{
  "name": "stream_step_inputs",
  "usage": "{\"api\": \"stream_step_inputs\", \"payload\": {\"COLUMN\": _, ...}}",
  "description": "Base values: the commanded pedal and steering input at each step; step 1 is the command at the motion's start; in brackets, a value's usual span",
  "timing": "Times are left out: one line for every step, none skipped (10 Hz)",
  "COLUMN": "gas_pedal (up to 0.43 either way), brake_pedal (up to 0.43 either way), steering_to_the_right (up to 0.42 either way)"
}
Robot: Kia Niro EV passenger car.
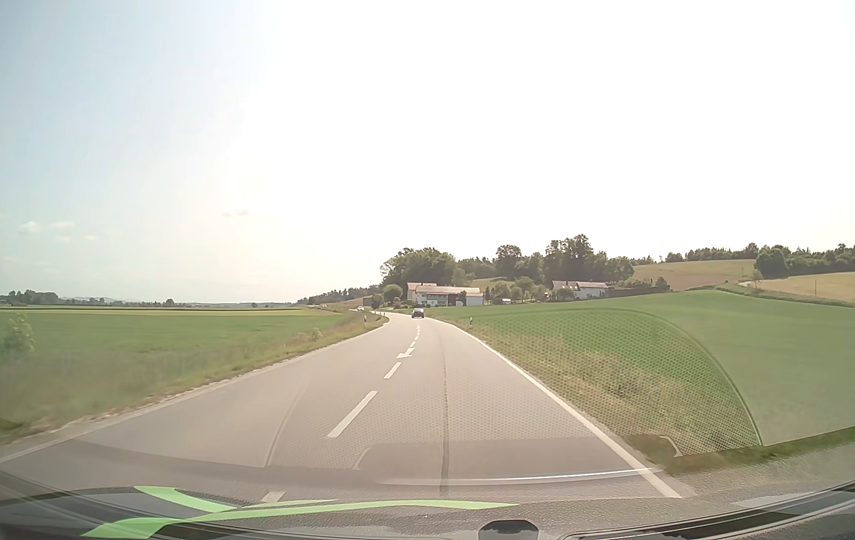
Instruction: Follow the waypoints while adhering to traffic rules and regulations
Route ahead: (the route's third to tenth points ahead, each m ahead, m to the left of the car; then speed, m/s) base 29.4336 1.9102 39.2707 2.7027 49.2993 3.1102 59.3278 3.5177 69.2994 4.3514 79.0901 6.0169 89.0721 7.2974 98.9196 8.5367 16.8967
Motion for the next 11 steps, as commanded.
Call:
{"api": "stream_step_inputs", "payload": {"gas_pedal": 0.268, "brake_pedal": 0.0, "steering_to_the_right": -0.009}}
{"api": "stream_step_inputs", "payload": {"gas_pedal": 0.268, "brake_pedal": 0.0, "steering_to_the_right": -0.009}}
{"api": "stream_step_inputs", "payload": {"gas_pedal": 0.268, "brake_pedal": 0.0, "steering_to_the_right": -0.01}}
{"api": "stream_step_inputs", "payload": {"gas_pedal": 0.268, "brake_pedal": 0.0, "steering_to_the_right": -0.015}}
{"api": "stream_step_inputs", "payload": {"gas_pedal": 0.287, "brake_pedal": 0.0, "steering_to_the_right": -0.019}}
{"api": "stream_step_inputs", "payload": {"gas_pedal": 0.311, "brake_pedal": 0.0, "steering_to_the_right": -0.018}}
{"api": "stream_step_inputs", "payload": {"gas_pedal": 0.319, "brake_pedal": 0.0, "steering_to_the_right": -0.015}}
{"api": "stream_step_inputs", "payload": {"gas_pedal": 0.331, "brake_pedal": 0.0, "steering_to_the_right": -0.01}}
{"api": "stream_step_inputs", "payload": {"gas_pedal": 0.331, "brake_pedal": 0.0, "steering_to_the_right": -0.007}}
{"api": "stream_step_inputs", "payload": {"gas_pedal": 0.331, "brake_pedal": 0.0, "steering_to_the_right": -0.008}}
{"api": "stream_step_inputs", "payload": {"gas_pedal": 0.299, "brake_pedal": 0.0, "steering_to_the_right": -0.008}}
